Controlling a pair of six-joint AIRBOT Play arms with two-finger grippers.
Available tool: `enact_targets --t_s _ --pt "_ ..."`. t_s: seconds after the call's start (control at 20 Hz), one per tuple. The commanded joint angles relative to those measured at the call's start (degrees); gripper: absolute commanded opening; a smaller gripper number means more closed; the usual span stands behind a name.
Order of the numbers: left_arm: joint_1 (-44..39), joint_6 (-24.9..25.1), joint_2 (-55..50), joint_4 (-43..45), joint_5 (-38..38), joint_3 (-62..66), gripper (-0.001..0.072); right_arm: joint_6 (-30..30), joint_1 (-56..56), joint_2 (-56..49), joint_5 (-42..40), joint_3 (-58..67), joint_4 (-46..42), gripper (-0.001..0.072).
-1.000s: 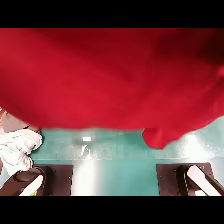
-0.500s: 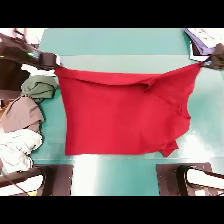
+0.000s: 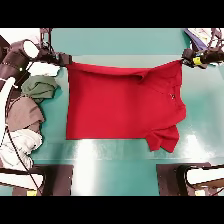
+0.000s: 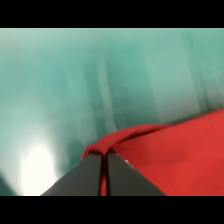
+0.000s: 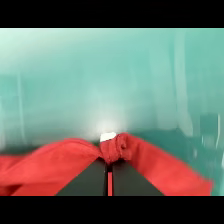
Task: Fold the shirts.
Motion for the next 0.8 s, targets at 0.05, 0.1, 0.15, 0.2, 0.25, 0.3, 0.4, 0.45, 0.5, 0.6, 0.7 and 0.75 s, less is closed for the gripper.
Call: enact_targets --t_s 0.05,0.1,0.15,0.2,0.25,0.3,0.4,0.45,0.5,0.6,0.7,0.75 --pt "0.1 0.1 -1.8 7.5 1.6 -0.1 0.0025 -3.3 0.5 -1.1 -3.4 -0.1 -4.8 0.0007" --pt "0.1 0.2 -1.7 7.8 0.1 -0.1 0.0024 -3.8 0.5 -1.0 -0.9 -0.1 -6.5 0.0007" --pt "0.1 0.3 -1.7 7.9 -1.3 -0.1 0.0024 -4.7 0.5 -0.9 3.0 -0.1 -7.4 0.0007" --pt "0.1 1.1 -1.7 7.9 -3.7 -0.1 0.0024 -6.1 0.6 -0.9 6.7 -0.1 -7.8 0.0007" --pt "0.0 2.1 -1.8 7.9 -6.4 -0.1 0.0024 -7.6 0.9 -0.9 10.7 -0.2 -8.1 0.0007" --pt "0.0 3.3 -1.8 7.4 -9.4 -0.2 0.0024 -7.6 1.1 -0.9 13.6 -0.5 -9.9 0.0007" --pt "0.1 4.9 -1.8 7.4 -13.3 -1.8 0.0024 -7.1 1.7 -0.6 16.2 -2.4 -12.9 0.0007" --pt "0.1 5.3 -1.8 7.3 -13.9 -3.2 0.0025 -6.9 1.7 -0.6 16.5 -3.9 -13.3 0.0007" --pt "0.0 5.2 -1.8 7.3 -13.7 -4.9 0.0025 -6.7 1.7 -0.6 16.4 -5.5 -13.3 0.0007" --pt "0.0 5.2 -1.8 7.2 -12.3 -8.3 0.0025 -5.7 1.7 -0.6 15.3 -8.0 -13.3 0.0008" --pt "0.0 5.0 -1.8 7.2 -12.2 -10.4 0.0025 -5.6 1.7 -0.6 15.0 -9.8 -13.2 0.0012" --pt "0.0 5.0 -1.8 7.0 -12.3 -10.7 0.0025 -5.6 1.8 -0.6 15.1 -10.5 -12.4 0.0013"
